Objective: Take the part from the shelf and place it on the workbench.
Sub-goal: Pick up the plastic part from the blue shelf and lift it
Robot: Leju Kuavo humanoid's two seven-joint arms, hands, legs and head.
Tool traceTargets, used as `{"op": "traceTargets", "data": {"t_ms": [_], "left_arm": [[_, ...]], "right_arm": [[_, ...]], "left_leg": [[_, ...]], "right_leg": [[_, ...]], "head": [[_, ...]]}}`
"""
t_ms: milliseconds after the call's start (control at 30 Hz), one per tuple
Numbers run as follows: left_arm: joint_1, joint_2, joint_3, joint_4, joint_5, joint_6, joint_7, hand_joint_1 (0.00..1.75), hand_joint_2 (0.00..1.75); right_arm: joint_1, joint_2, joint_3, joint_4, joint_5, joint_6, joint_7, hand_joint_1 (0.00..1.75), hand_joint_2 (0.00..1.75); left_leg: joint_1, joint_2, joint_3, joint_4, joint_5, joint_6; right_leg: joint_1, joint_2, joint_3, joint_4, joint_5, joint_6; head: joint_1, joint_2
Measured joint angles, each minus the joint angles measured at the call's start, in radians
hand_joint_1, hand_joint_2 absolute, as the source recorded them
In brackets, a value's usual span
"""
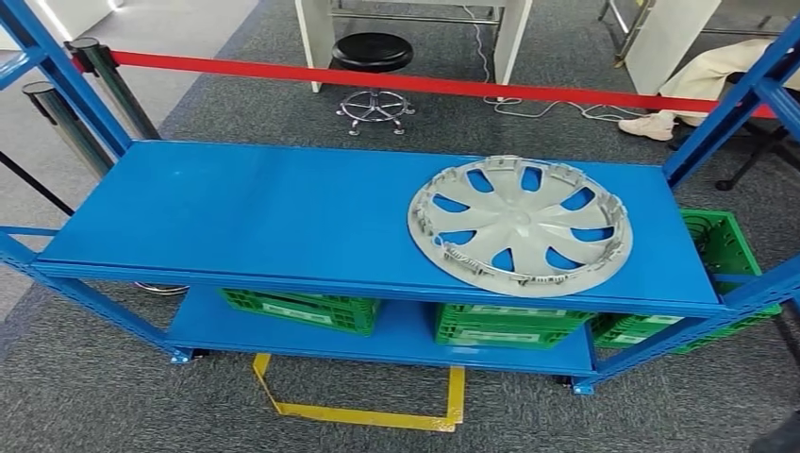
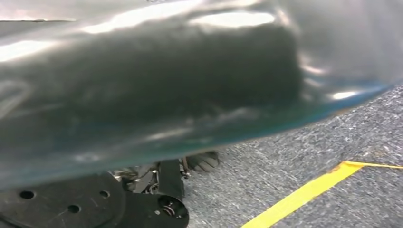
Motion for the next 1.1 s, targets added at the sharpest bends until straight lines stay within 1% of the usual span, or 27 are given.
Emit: {"op": "traceTargets", "data": {"t_ms": [33, 67, 100, 200, 233, 267, 300, 333, 367, 400, 433, 467, 500, 533, 567, 600, 700, 733, 767, 800, 867, 900, 933, 967, 1033, 1067, 1100], "left_arm": [[0.0, 0.0, 0.002, 0.0, -0.002, -0.001, 0.0, 0.0, 0.0], [-0.001, 0.0, 0.003, 0.0, -0.003, -0.001, -0.001, 0.0, 0.0], [-0.002, 0.0, 0.004, 0.0, -0.004, -0.001, -0.001, 0.0, 0.0], [-0.004, 0.0, 0.005, 0.0, -0.005, -0.002, -0.002, 0.0, 0.0], [-0.005, 0.0, 0.006, 0.0, -0.006, -0.003, -0.002, 0.0, 0.0], [-0.005, 0.001, 0.006, 0.0, -0.006, -0.003, -0.002, 0.0, 0.0], [-0.005, 0.001, 0.006, 0.0, -0.007, -0.002, -0.002, 0.0, 0.0], [-0.005, 0.002, 0.006, 0.0, -0.007, -0.002, -0.002, 0.0, 0.0], [-0.004, 0.002, 0.007, 0.0, -0.008, -0.002, -0.002, 0.0, 0.0], [-0.003, 0.002, 0.008, 0.0, -0.008, -0.002, -0.002, 0.0, 0.0], [-0.002, 0.002, 0.008, 0.0, -0.008, -0.001, -0.002, 0.0, 0.0], [-0.002, 0.002, 0.008, 0.0, -0.008, -0.001, -0.002, 0.0, 0.0], [-0.002, 0.003, 0.008, 0.0, -0.008, -0.001, -0.002, 0.0, 0.0], [-0.003, 0.003, 0.009, 0.0, -0.008, -0.001, -0.002, 0.0, 0.0], [-0.004, 0.003, 0.009, 0.0, -0.008, -0.001, -0.002, 0.0, 0.0], [-0.004, 0.002, 0.01, 0.0, -0.008, -0.002, -0.003, 0.0, 0.0], [-0.003, 0.002, 0.014, 0.0, -0.011, -0.006, -0.004, 0.0, 0.0], [-0.003, 0.002, 0.015, 0.0, -0.012, -0.007, -0.004, 0.0, 0.0], [-0.004, 0.002, 0.016, 0.0, -0.012, -0.009, -0.004, 0.0, 0.0], [-0.005, 0.001, 0.018, 0.0, -0.013, -0.01, -0.004, 0.0, 0.0], [-0.006, 0.001, 0.021, 0.0, -0.014, -0.011, -0.004, 0.0, 0.0], [-0.005, 0.001, 0.023, 0.0, -0.014, -0.011, -0.004, 0.0, 0.0], [-0.005, 0.001, 0.024, 0.0, -0.014, -0.012, -0.004, 0.0, 0.0], [-0.005, 0.001, 0.024, 0.0, -0.016, -0.013, -0.004, 0.0, 0.0], [-0.005, 0.0, 0.025, 0.0, -0.024, -0.016, -0.001, 0.0, 0.0], [-0.006, 0.0, 0.025, 0.0, -0.03, -0.018, 0.0, 0.0, 0.0], [-0.006, 0.0, 0.024, 0.0, -0.036, -0.021, 0.002, 0.0, 0.0]], "right_arm": [[0.0, 0.0, 0.0, 0.0, 0.002, 0.003, 0.0, 0.0, 0.0], [0.0, 0.0, 0.0, 0.001, 0.004, 0.005, 0.001, 0.0, 0.0], [0.001, 0.0, 0.0, 0.001, 0.006, 0.008, 0.001, 0.0, 0.0], [0.004, 0.0, -0.002, 0.001, 0.008, 0.011, 0.002, 0.0, 0.0], [0.004, 0.0, -0.002, 0.001, 0.01, 0.012, 0.002, 0.0, 0.0], [0.004, 0.0, -0.002, 0.001, 0.011, 0.013, 0.003, 0.0, 0.0], [0.004, 0.0, -0.002, 0.001, 0.013, 0.013, 0.004, 0.0, 0.0], [0.004, 0.0, -0.002, 0.001, 0.014, 0.013, 0.006, 0.0, 0.0], [0.004, 0.0, -0.003, 0.002, 0.016, 0.013, 0.007, 0.0, 0.0], [0.004, 0.0, -0.003, 0.002, 0.016, 0.013, 0.009, 0.0, 0.0], [0.004, 0.0, -0.003, 0.003, 0.017, 0.013, 0.01, 0.0, 0.0], [0.004, 0.0, -0.003, 0.003, 0.017, 0.013, 0.011, 0.0, 0.0], [0.004, 0.0, -0.003, 0.004, 0.018, 0.013, 0.011, 0.0, 0.0], [0.004, 0.0, -0.003, 0.004, 0.019, 0.014, 0.012, 0.0, 0.0], [0.004, 0.0, -0.004, 0.004, 0.022, 0.014, 0.014, 0.0, 0.0], [0.003, 0.0, -0.004, 0.005, 0.027, 0.015, 0.016, 0.0, 0.0], [0.001, 0.0, -0.005, 0.008, 0.045, 0.017, 0.022, 0.0, 0.0], [0.0, 0.0, -0.005, 0.008, 0.047, 0.017, 0.022, 0.0, 0.0], [-0.001, 0.0, -0.005, 0.009, 0.048, 0.018, 0.022, 0.0, 0.0], [-0.002, 0.0, -0.006, 0.009, 0.048, 0.019, 0.022, 0.0, 0.0], [-0.004, 0.0, -0.006, 0.012, 0.048, 0.02, 0.022, 0.0, 0.0], [-0.004, 0.0, -0.006, 0.013, 0.049, 0.02, 0.023, 0.0, 0.0], [-0.004, 0.0, -0.007, 0.015, 0.052, 0.02, 0.025, 0.0, 0.0], [-0.004, 0.0, -0.008, 0.016, 0.057, 0.021, 0.029, 0.0, 0.0], [-0.01, -0.001, -0.012, 0.02, 0.075, 0.022, 0.049, 0.0, 0.0], [-0.017, -0.002, -0.015, 0.024, 0.085, 0.023, 0.063, 0.0, 0.0], [-0.024, -0.005, -0.02, 0.029, 0.095, 0.025, 0.078, 0.0, 0.0]], "left_leg": [[-0.002, -0.001, 0.006, 0.001, -0.006, -0.004], [-0.004, -0.001, 0.01, 0.002, -0.011, -0.009], [-0.005, -0.001, 0.011, 0.003, -0.014, -0.014], [-0.004, -0.001, 0.016, 0.003, -0.021, -0.028], [-0.004, -0.001, 0.011, 0.018, -0.033, -0.034], [-0.003, -0.001, -0.002, 0.052, -0.053, -0.04], [-0.001, -0.001, -0.028, 0.107, -0.081, -0.045], [0.001, 0.0, -0.063, 0.176, -0.112, -0.049], [0.002, 0.0, -0.098, 0.24, -0.133, -0.052], [0.004, 0.0, -0.122, 0.279, -0.136, -0.054], [0.005, 0.0, -0.13, 0.283, -0.119, -0.055], [0.006, 0.0, -0.12, 0.246, -0.083, -0.055], [0.007, 0.0, -0.096, 0.181, -0.037, -0.053], [0.006, -0.001, -0.069, 0.116, -0.004, -0.051], [0.005, -0.001, -0.048, 0.063, 0.016, -0.047], [0.003, -0.001, -0.036, 0.032, 0.023, -0.043], [0.001, -0.001, -0.033, 0.013, 0.022, -0.027], [0.002, 0.0, -0.031, 0.009, 0.024, -0.021], [0.004, 0.0, -0.031, 0.005, 0.026, -0.014], [0.006, 0.001, -0.03, 0.003, 0.027, -0.009], [0.004, 0.002, -0.032, 0.003, 0.026, -0.004], [0.003, 0.002, -0.031, 0.003, 0.025, -0.003], [0.002, 0.002, -0.03, 0.003, 0.025, -0.003], [0.002, 0.002, -0.028, 0.003, 0.024, -0.003], [0.001, 0.0, -0.023, 0.003, 0.021, -0.006], [-0.001, 0.0, -0.022, 0.005, 0.019, -0.01], [-0.002, 0.0, -0.023, 0.006, 0.018, -0.015]], "right_leg": [[0.002, 0.0, 0.03, -0.065, 0.03, -0.004], [0.003, 0.0, 0.053, -0.111, 0.048, -0.009], [0.005, 0.0, 0.066, -0.134, 0.052, -0.012], [0.004, 0.003, 0.075, -0.142, 0.049, -0.022], [0.002, 0.002, 0.078, -0.146, 0.05, -0.027], [0.0, 0.0, 0.082, -0.149, 0.05, -0.032], [-0.001, -0.001, 0.085, -0.15, 0.048, -0.036], [-0.002, -0.003, 0.086, -0.15, 0.046, -0.04], [-0.002, -0.003, 0.088, -0.15, 0.044, -0.042], [-0.001, -0.002, 0.09, -0.15, 0.042, -0.043], [-0.001, -0.001, 0.094, -0.15, 0.039, -0.043], [-0.002, 0.001, 0.099, -0.15, 0.036, -0.042], [-0.002, 0.002, 0.105, -0.15, 0.032, -0.039], [0.0, 0.002, 0.108, -0.15, 0.028, -0.036], [0.002, 0.003, 0.111, -0.149, 0.024, -0.031], [0.003, 0.003, 0.112, -0.148, 0.022, -0.026], [0.002, 0.003, 0.111, -0.151, 0.02, -0.01], [0.001, 0.003, 0.106, -0.142, 0.012, -0.006], [0.001, 0.002, 0.091, -0.113, -0.007, -0.002], [0.0, 0.002, 0.065, -0.062, -0.035, 0.001], [0.0, 0.001, -0.004, 0.077, -0.096, 0.005], [0.0, 0.001, -0.031, 0.127, -0.109, 0.006], [0.0, 0.001, -0.041, 0.141, -0.101, 0.005], [0.0, 0.001, -0.03, 0.113, -0.074, 0.004], [0.001, 0.0, 0.034, -0.026, 0.0, -0.002], [0.001, 0.001, 0.065, -0.09, 0.023, -0.006], [0.002, 0.001, 0.086, -0.132, 0.033, -0.009]], "head": [[0.0, 0.0], [-0.001, 0.0], [-0.001, 0.0], [-0.002, 0.0], [-0.004, 0.0], [-0.006, 0.0], [-0.008, 0.0], [-0.01, 0.0], [-0.01, 0.0], [-0.01, 0.0], [-0.01, 0.0], [-0.01, 0.0], [-0.01, 0.0], [-0.01, 0.0], [-0.01, 0.0], [-0.009, 0.0], [-0.008, 0.0], [-0.006, 0.0], [-0.003, 0.0], [-0.001, 0.0], [0.003, 0.0], [0.003, 0.0], [0.003, 0.0], [0.003, 0.0], [0.003, 0.0], [0.003, 0.0], [0.002, 0.0]]}}
